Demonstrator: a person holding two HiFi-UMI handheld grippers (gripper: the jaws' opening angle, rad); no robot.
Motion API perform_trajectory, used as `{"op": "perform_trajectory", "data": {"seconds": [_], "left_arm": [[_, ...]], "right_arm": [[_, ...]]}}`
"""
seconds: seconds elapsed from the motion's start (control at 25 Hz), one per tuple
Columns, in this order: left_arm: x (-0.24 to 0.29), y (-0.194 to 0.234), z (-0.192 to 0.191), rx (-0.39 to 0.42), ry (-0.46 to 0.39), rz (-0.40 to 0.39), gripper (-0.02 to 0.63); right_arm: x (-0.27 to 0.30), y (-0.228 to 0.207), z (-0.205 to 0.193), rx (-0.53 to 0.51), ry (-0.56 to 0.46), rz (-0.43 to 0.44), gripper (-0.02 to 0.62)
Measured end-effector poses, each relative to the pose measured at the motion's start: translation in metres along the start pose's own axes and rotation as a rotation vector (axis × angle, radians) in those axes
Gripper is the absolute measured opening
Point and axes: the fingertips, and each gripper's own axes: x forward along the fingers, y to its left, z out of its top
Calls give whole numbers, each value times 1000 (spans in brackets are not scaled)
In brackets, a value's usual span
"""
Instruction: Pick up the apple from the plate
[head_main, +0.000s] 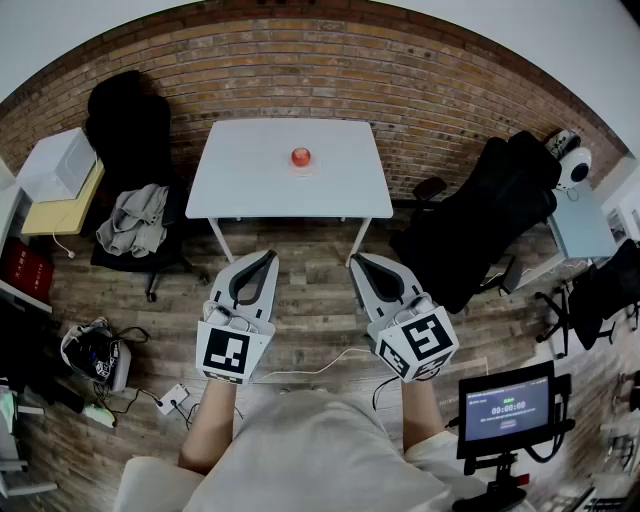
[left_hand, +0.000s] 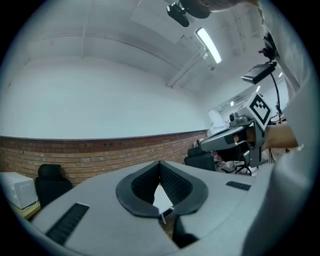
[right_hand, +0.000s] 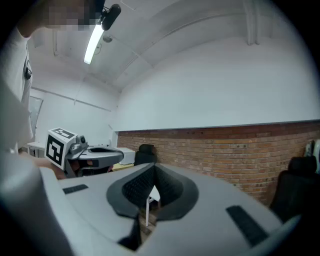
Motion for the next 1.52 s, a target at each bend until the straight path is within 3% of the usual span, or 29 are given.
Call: {"op": "perform_trajectory", "data": {"seconds": [0.92,1.52], "left_arm": [[7,-9,-2,26,-3,9,6],[28,-46,1,20,23,62,6]], "right_arm": [[-12,-9,9,55,-90,60,2],[-36,-40,-9,79,-63,149,2]]}}
